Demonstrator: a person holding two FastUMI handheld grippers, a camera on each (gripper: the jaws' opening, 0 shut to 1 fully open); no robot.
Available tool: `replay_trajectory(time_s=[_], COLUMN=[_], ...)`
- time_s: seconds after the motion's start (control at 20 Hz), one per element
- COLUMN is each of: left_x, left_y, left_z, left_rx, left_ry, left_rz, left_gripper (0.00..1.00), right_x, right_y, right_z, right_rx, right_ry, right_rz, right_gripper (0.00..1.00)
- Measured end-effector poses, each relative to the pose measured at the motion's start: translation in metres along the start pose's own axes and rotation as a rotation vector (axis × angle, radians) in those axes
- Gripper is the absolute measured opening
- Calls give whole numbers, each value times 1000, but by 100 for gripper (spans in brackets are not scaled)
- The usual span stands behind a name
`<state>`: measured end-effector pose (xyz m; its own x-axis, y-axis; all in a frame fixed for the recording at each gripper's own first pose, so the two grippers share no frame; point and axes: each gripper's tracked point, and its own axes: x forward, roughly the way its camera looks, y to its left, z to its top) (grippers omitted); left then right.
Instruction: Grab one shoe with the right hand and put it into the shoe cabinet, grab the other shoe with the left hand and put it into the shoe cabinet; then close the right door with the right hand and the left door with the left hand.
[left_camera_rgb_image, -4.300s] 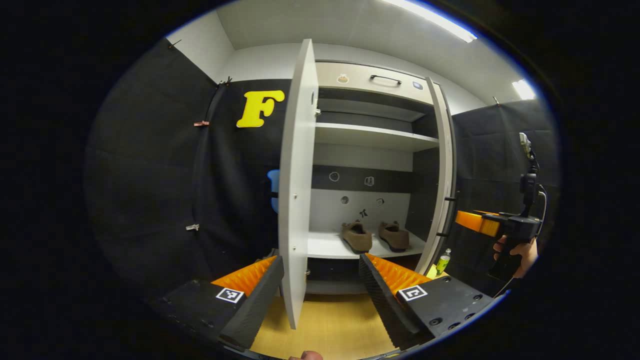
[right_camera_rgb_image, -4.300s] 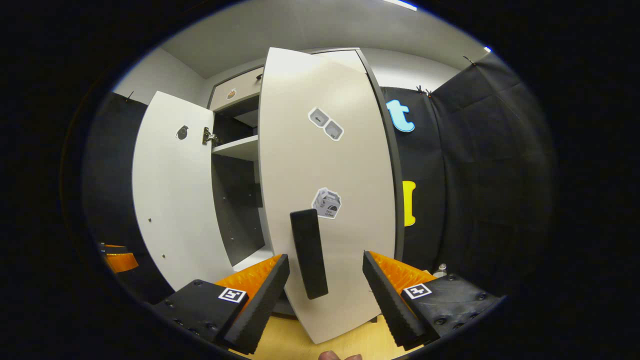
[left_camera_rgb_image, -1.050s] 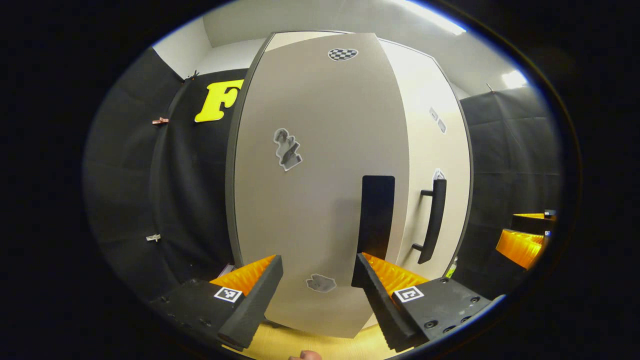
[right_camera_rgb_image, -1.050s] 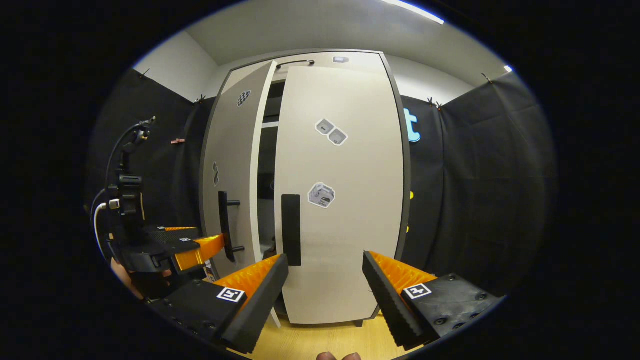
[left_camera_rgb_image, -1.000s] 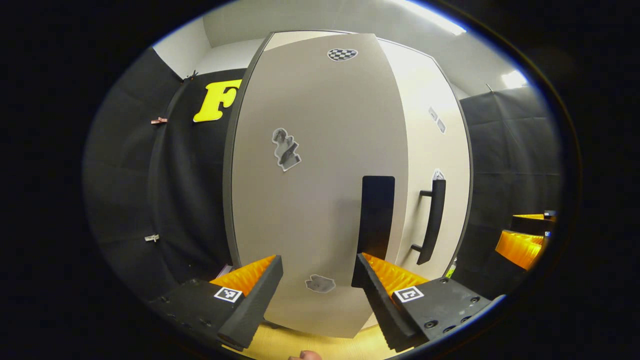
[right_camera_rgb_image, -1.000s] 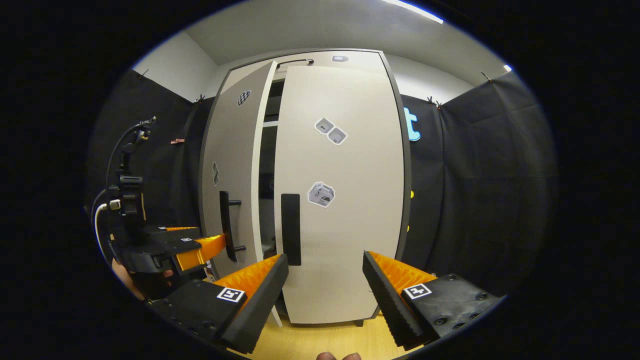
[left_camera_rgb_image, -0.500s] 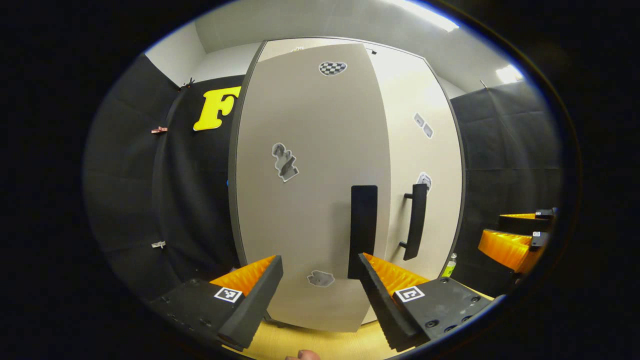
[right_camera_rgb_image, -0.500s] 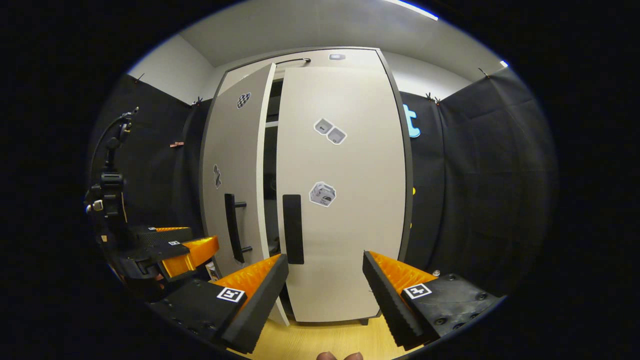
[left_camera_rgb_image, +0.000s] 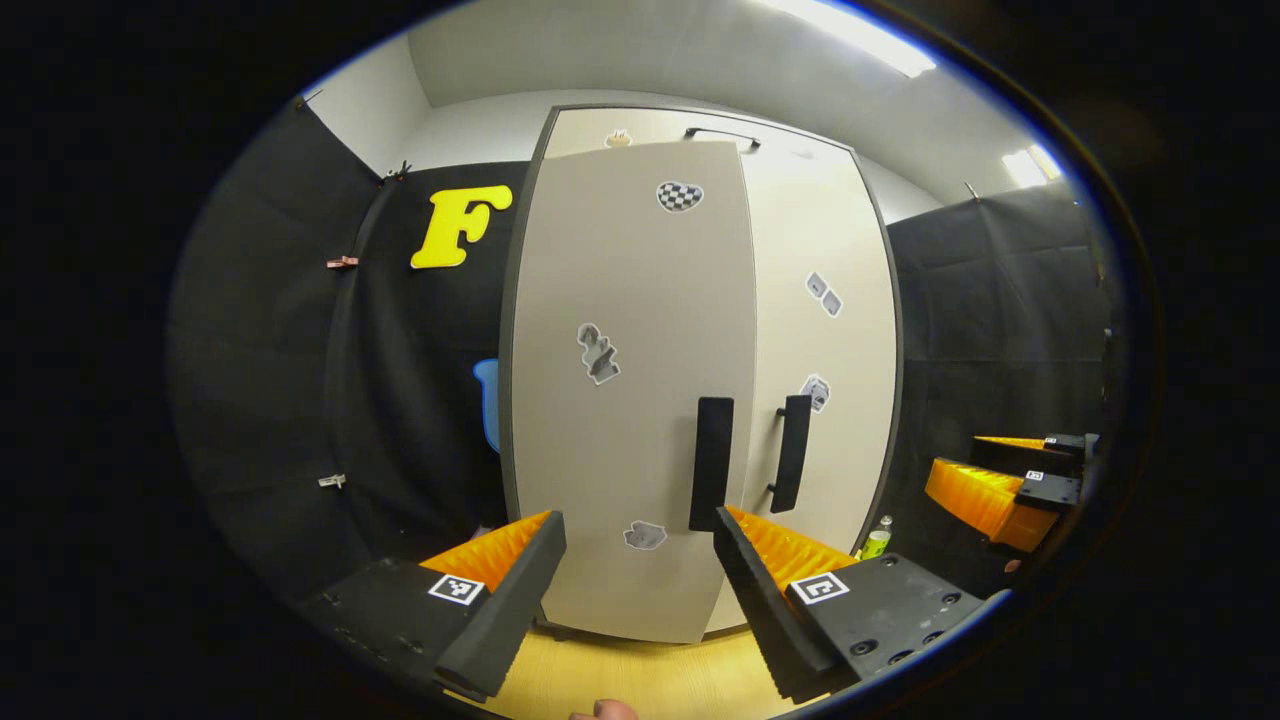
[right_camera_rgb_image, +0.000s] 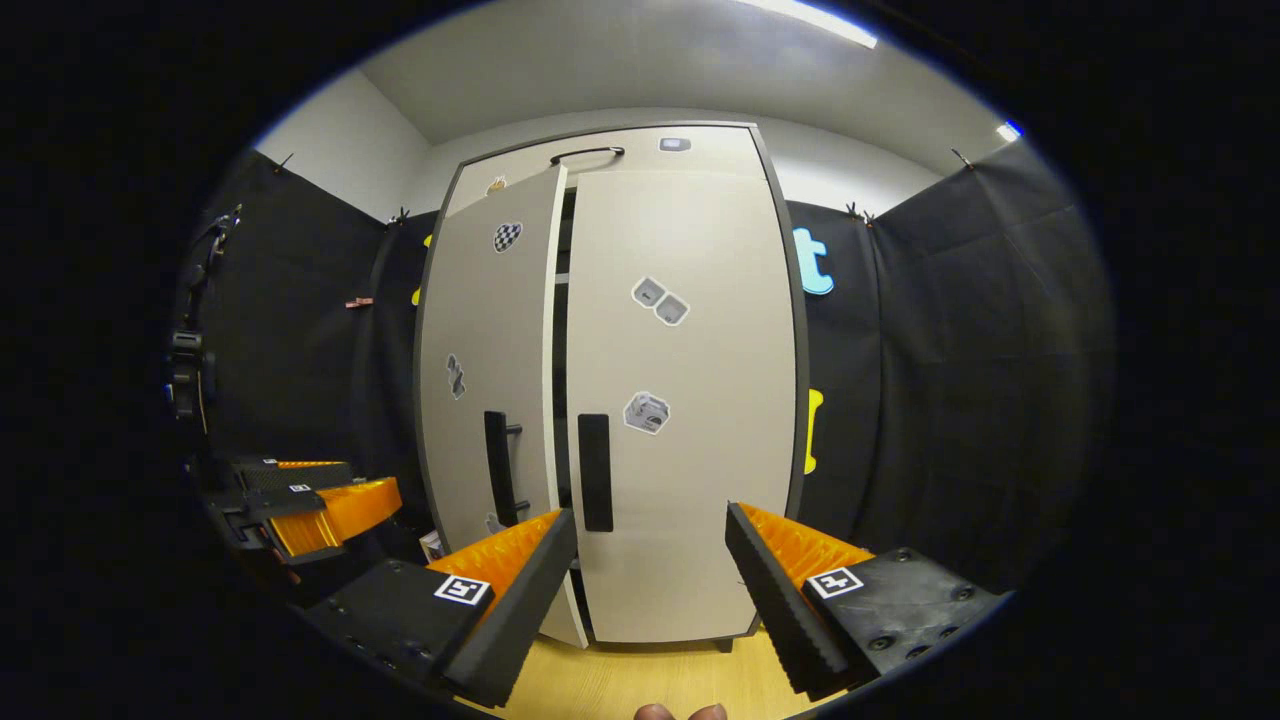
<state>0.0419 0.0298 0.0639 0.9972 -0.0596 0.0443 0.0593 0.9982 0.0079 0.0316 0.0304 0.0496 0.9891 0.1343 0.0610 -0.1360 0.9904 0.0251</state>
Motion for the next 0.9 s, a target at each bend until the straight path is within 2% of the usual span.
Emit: replay_trajectory(time_s=[0.3,0.6,0.9], left_x=[-25,-38,-40], left_y=[-1,18,32], left_z=[-10,-17,0], left_rx=[17,4,23], left_ry=[1,17,0], left_rz=[4,18,43], left_gripper=[95,95,95], right_x=[-18,-23,-18], right_y=[-14,10,34], right_z=[-14,-17,-8], right_rx=[-14,-29,-9], right_ry=[24,27,18], right_rz=[-29,6,51], right_gripper=[99,99,99])
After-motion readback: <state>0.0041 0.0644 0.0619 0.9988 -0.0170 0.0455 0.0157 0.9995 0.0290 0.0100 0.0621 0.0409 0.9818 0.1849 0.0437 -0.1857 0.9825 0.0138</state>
